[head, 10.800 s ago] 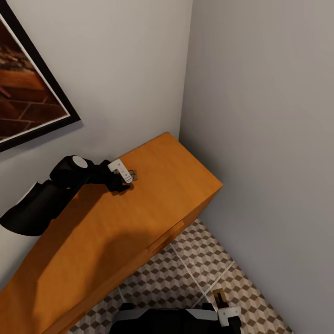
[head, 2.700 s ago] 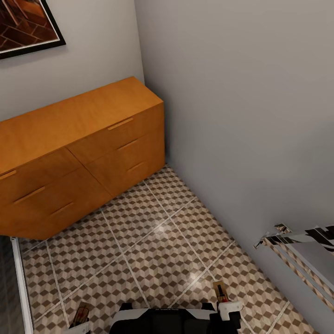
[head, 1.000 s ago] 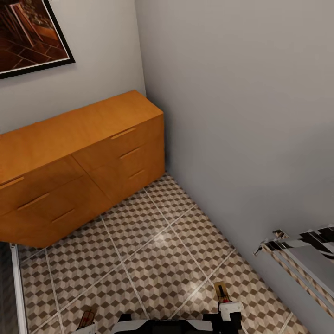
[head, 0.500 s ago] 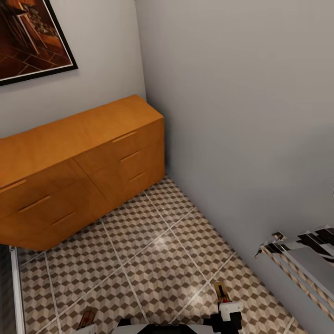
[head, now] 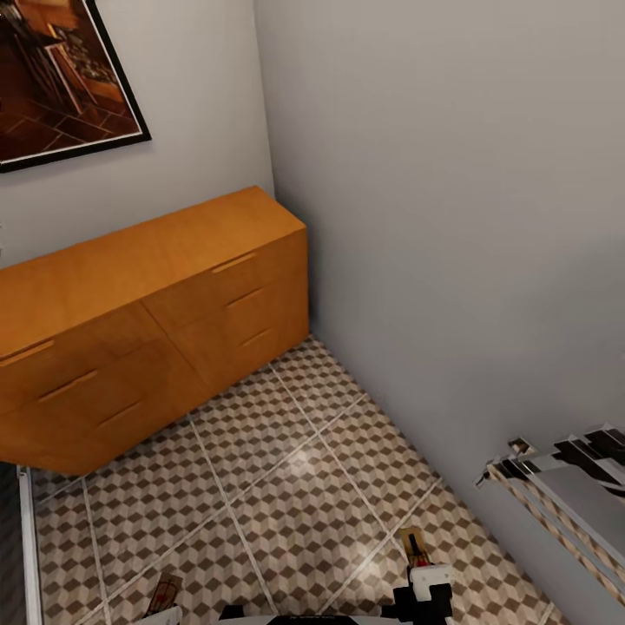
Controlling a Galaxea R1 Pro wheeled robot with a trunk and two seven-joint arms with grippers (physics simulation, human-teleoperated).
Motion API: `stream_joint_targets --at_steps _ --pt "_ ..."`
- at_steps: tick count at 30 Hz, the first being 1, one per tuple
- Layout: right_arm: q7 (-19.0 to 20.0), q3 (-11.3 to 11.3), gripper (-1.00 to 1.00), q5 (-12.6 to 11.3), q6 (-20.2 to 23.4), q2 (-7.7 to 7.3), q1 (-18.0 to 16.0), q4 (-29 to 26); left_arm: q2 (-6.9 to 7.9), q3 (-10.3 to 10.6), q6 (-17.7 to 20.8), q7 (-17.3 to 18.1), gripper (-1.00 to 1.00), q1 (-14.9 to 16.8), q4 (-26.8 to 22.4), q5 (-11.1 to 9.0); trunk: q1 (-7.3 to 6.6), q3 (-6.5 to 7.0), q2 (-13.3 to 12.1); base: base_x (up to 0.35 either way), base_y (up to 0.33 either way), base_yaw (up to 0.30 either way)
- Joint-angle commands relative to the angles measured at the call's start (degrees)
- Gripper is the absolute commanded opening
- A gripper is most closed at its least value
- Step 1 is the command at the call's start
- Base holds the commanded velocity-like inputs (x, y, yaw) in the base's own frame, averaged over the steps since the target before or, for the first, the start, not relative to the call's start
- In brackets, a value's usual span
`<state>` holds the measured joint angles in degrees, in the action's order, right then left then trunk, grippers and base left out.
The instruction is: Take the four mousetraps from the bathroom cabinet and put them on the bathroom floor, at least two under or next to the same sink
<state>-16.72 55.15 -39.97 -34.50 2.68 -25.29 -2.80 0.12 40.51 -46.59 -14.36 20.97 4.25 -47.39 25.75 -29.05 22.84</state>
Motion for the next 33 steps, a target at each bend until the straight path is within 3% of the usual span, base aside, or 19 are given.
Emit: stream_joint_targets --at_steps 1,33 --pt "-0.5 0.5 -1.00 -0.2 0.0 0.02 0.0 0.0 -0.03 0.4 -0.1 -0.7 -1.00 0.0 0.1 0.4 0.03 0.02 0.1 0.000 0.000 0.000" --pt "-0.5 0.5 -1.00 -0.2 0.0 0.05 0.0 0.1 -0.03 0.4 -0.1 -0.8 -1.00 0.0 0.1 0.4 0.03 2.98 0.1 0.000 0.000 0.000"
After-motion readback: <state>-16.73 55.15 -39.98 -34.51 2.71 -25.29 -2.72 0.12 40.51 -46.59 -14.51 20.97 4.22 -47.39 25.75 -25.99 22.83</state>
